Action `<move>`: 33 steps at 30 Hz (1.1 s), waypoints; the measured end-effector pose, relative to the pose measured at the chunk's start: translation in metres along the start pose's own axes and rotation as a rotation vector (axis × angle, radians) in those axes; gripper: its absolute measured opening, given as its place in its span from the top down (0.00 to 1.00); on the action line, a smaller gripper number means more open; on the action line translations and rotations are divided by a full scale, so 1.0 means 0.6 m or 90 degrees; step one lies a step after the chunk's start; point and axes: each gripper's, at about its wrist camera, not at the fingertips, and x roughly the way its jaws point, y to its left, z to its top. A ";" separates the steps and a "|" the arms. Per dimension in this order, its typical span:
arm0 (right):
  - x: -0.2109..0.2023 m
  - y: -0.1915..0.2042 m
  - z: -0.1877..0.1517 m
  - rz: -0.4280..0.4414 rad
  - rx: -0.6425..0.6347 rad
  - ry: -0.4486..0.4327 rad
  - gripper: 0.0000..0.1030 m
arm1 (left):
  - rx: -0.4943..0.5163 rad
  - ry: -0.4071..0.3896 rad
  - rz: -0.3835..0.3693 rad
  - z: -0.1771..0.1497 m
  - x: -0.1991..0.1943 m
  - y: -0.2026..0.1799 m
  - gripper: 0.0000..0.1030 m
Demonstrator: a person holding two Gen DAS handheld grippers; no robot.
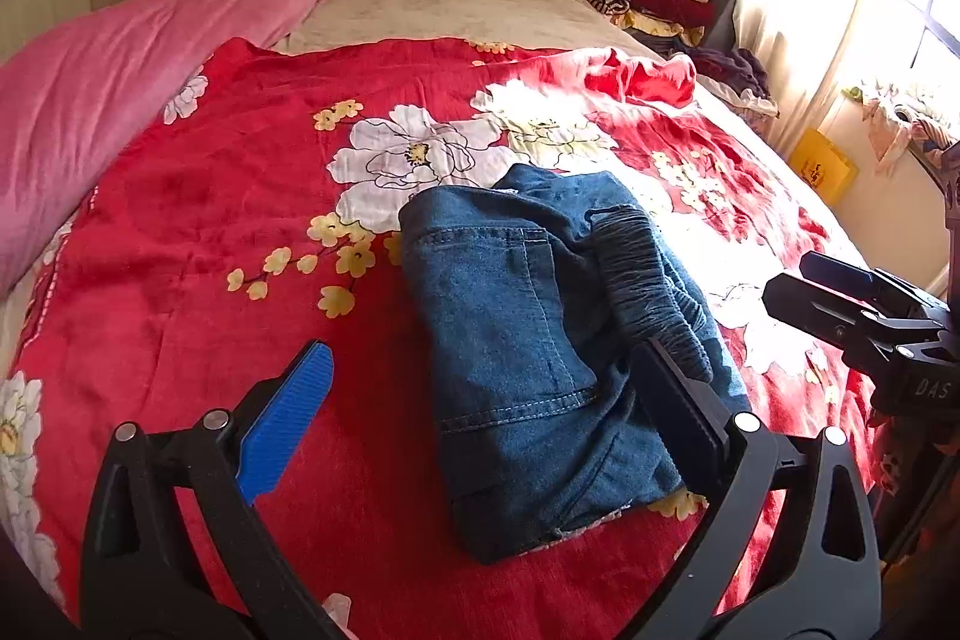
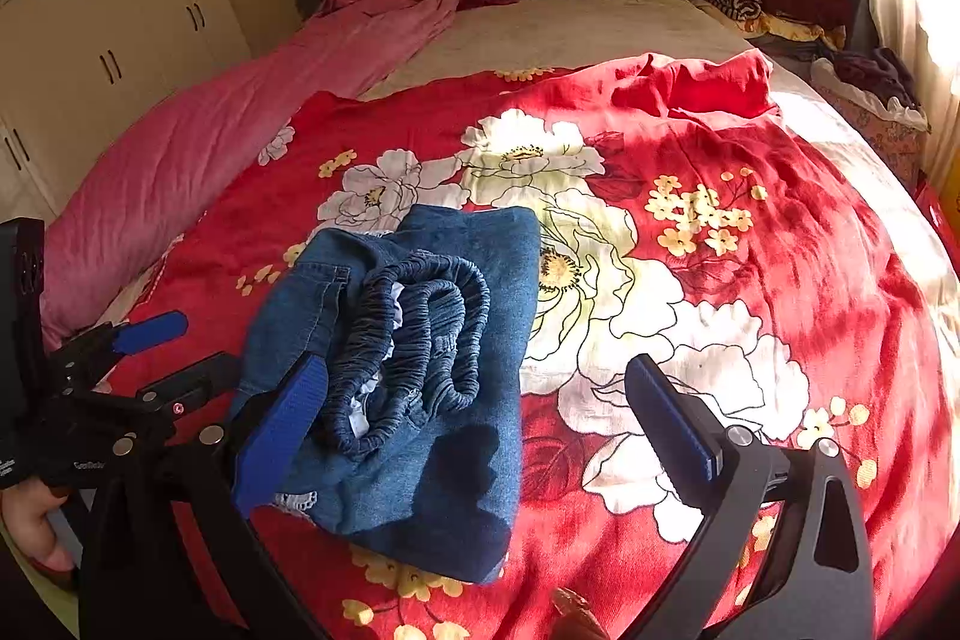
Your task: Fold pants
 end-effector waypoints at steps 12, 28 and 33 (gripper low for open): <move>-0.052 0.023 -0.003 0.000 -0.023 -0.038 0.04 | 0.009 -0.028 0.002 -0.003 -0.053 -0.010 0.09; -0.147 0.033 -0.033 0.002 -0.014 -0.113 0.04 | 0.034 -0.071 -0.003 -0.036 -0.122 -0.026 0.09; -0.170 0.037 -0.051 -0.028 -0.028 -0.132 0.04 | 0.042 -0.079 -0.012 -0.056 -0.136 -0.037 0.09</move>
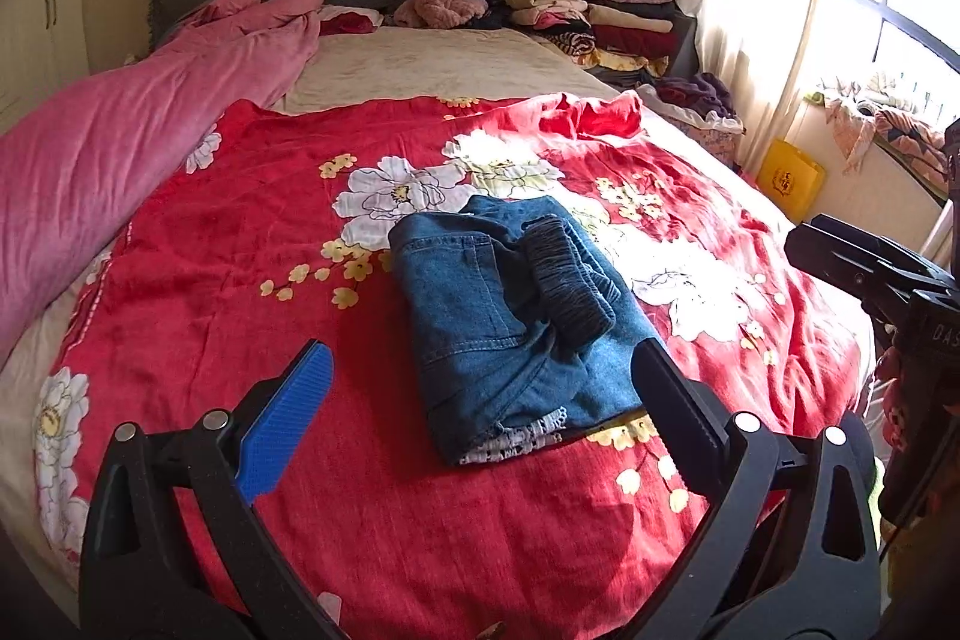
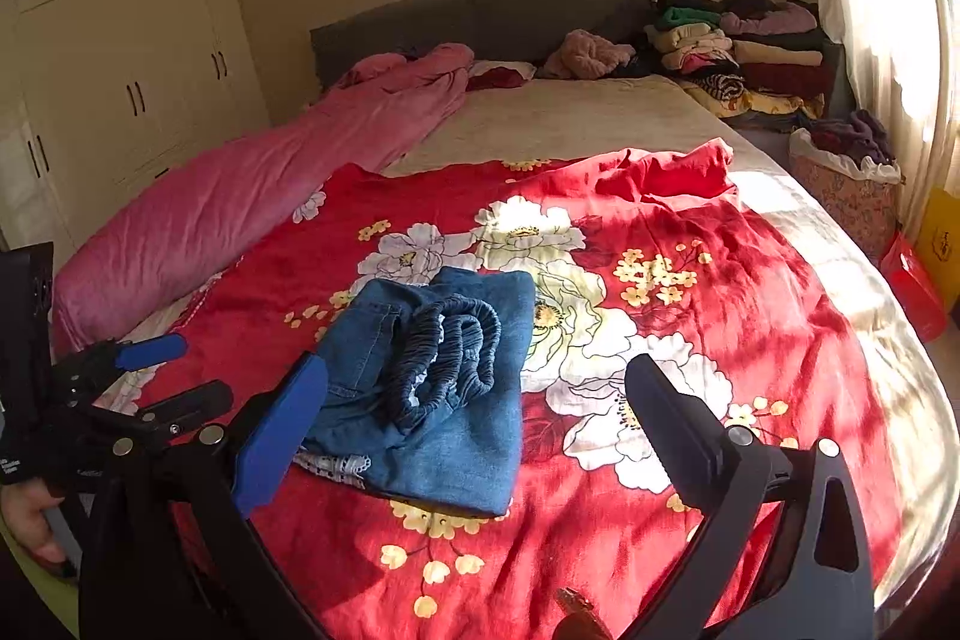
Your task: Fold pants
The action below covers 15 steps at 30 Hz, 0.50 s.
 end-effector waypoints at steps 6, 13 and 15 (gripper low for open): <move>-0.015 -0.001 -0.025 -0.005 0.001 0.004 0.04 | -0.010 -0.002 -0.011 -0.025 -0.010 -0.006 0.09; -0.018 0.003 -0.061 -0.007 -0.003 0.025 0.04 | -0.029 0.014 -0.007 -0.056 -0.005 -0.002 0.09; -0.015 0.005 -0.074 -0.015 -0.006 0.031 0.04 | -0.029 0.021 -0.003 -0.066 -0.001 -0.002 0.09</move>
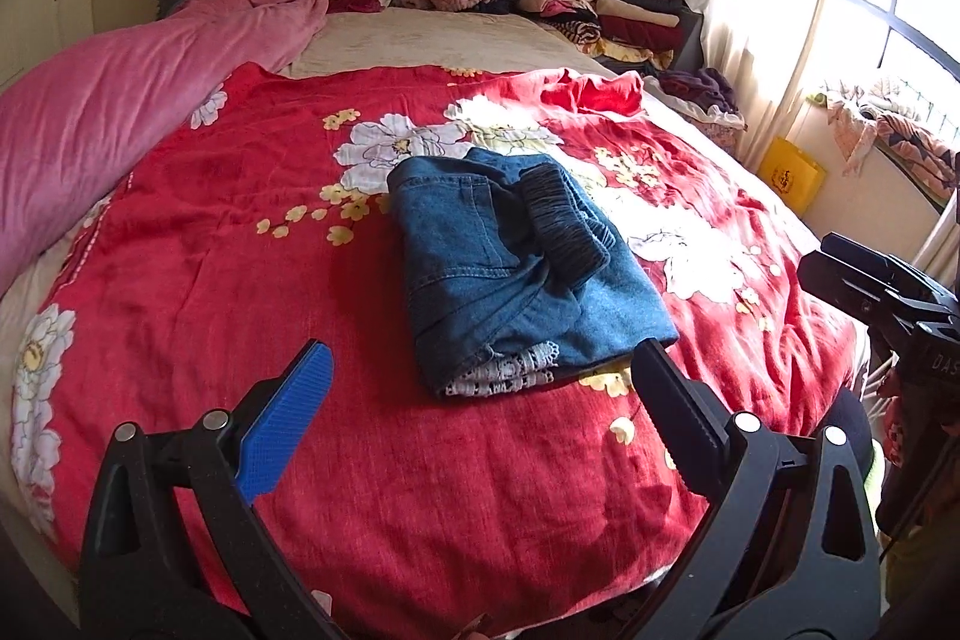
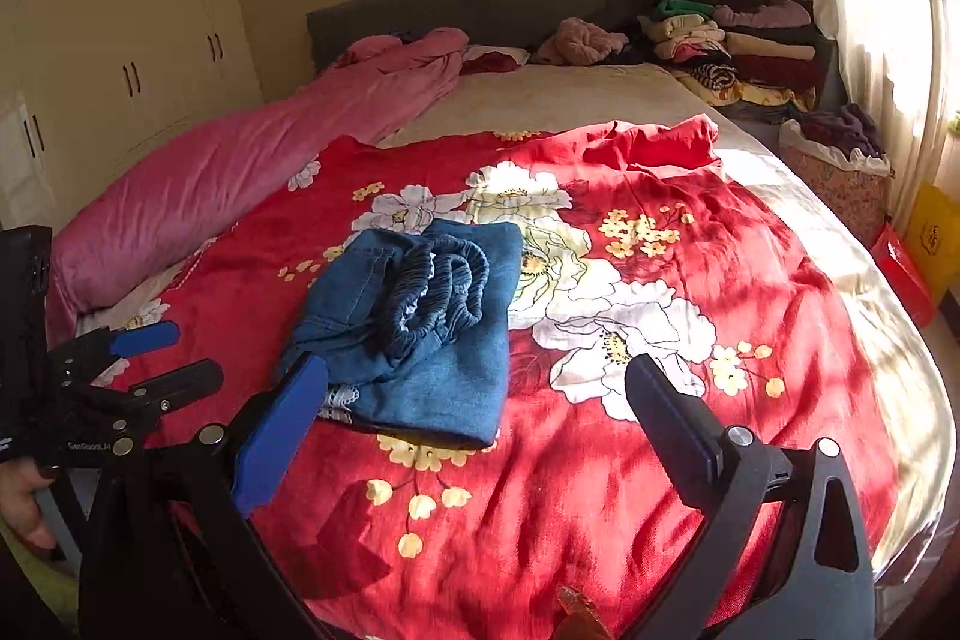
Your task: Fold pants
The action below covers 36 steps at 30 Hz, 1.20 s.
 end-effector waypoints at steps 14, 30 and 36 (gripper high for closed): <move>0.059 0.006 -0.053 -0.002 0.005 0.070 0.04 | -0.016 0.047 0.014 -0.034 0.039 0.015 0.09; 0.049 0.000 -0.048 -0.004 0.010 0.060 0.04 | -0.023 0.052 0.025 -0.035 0.042 0.017 0.09; 0.048 -0.001 -0.048 -0.005 0.012 0.061 0.04 | -0.026 0.058 0.031 -0.037 0.043 0.017 0.09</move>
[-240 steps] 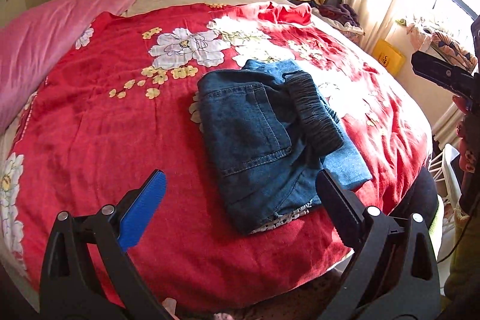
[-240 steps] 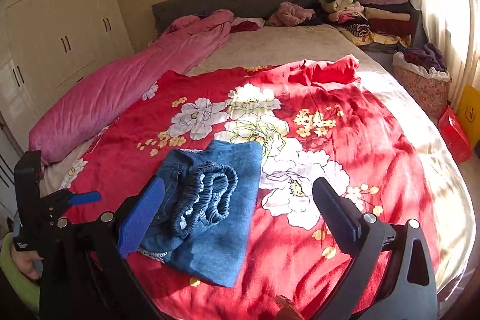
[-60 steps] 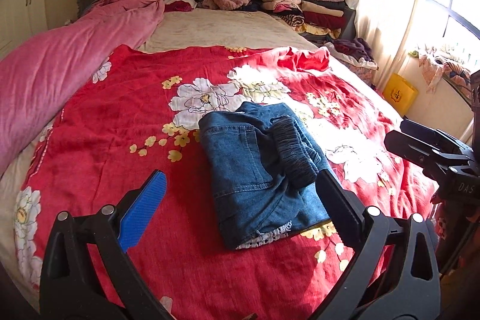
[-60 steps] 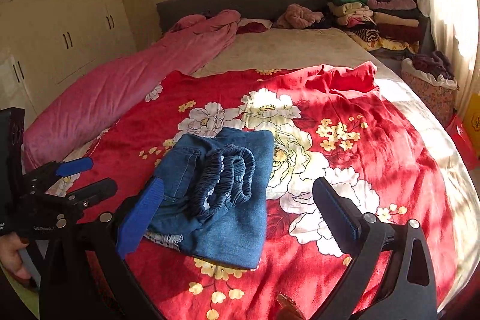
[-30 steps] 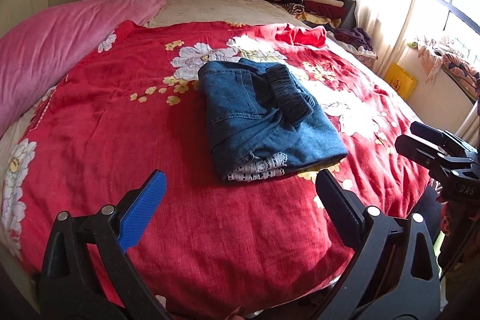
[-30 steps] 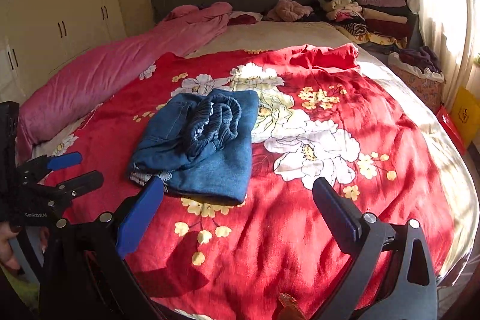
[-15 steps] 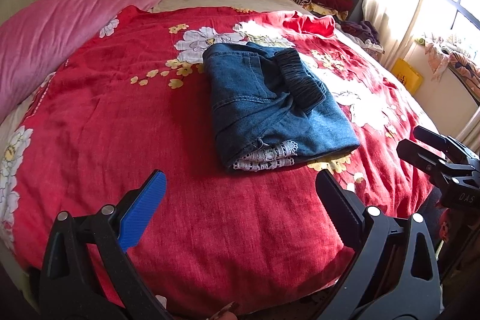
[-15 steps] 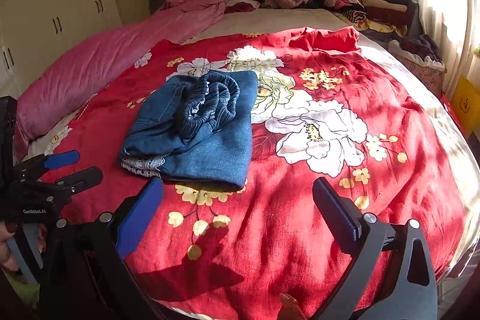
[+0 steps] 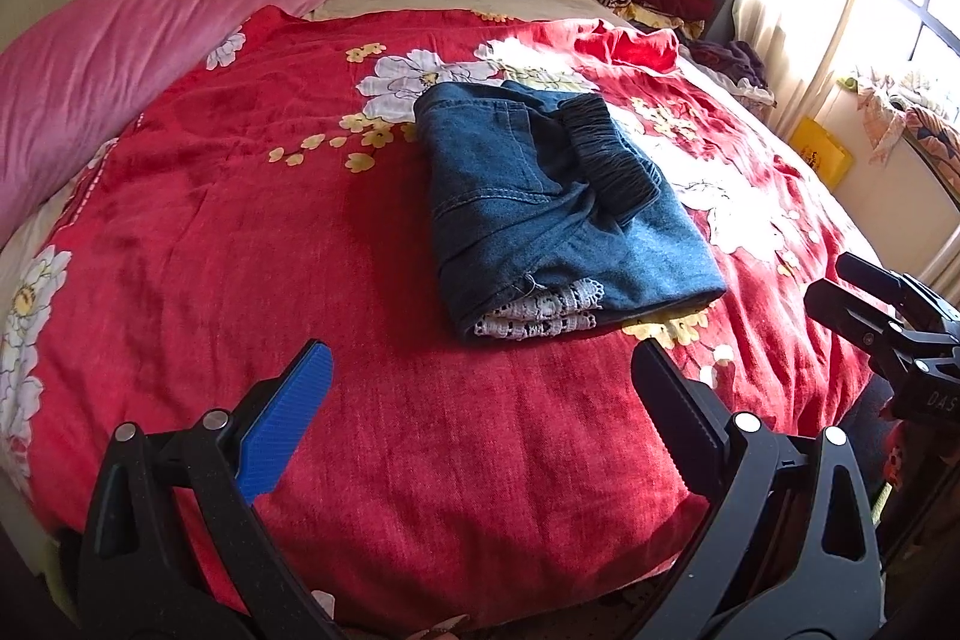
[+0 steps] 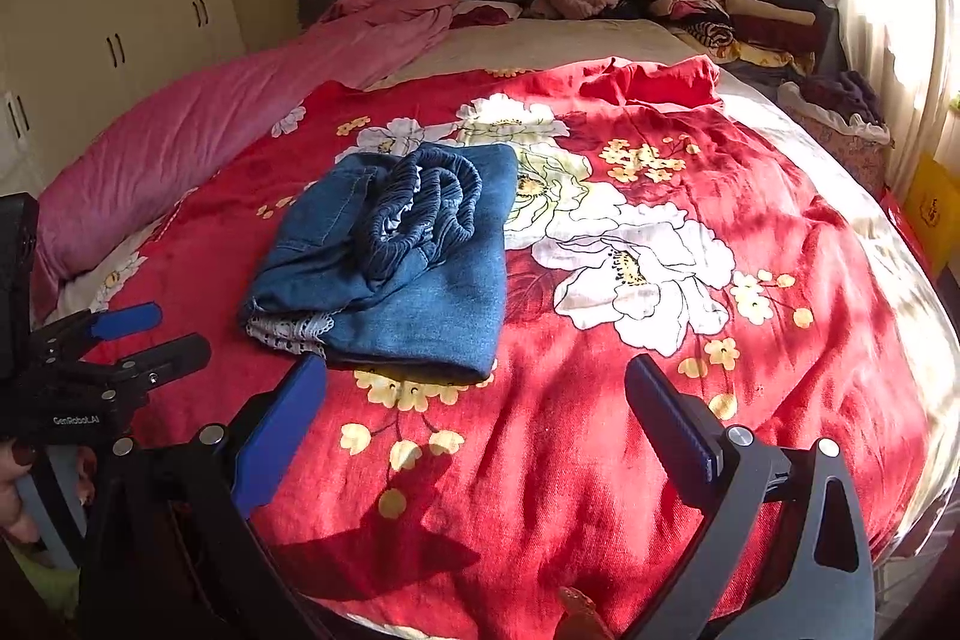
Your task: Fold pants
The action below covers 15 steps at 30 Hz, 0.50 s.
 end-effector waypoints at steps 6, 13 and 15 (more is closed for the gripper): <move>-0.001 0.000 0.000 -0.001 -0.002 -0.001 0.04 | -0.005 0.005 0.005 -0.001 0.001 0.003 0.09; -0.003 0.001 0.000 -0.004 -0.006 -0.002 0.04 | -0.008 0.010 0.010 -0.001 0.003 0.005 0.09; -0.003 0.001 0.000 -0.004 -0.005 -0.002 0.04 | -0.009 0.012 0.011 -0.001 0.003 0.005 0.09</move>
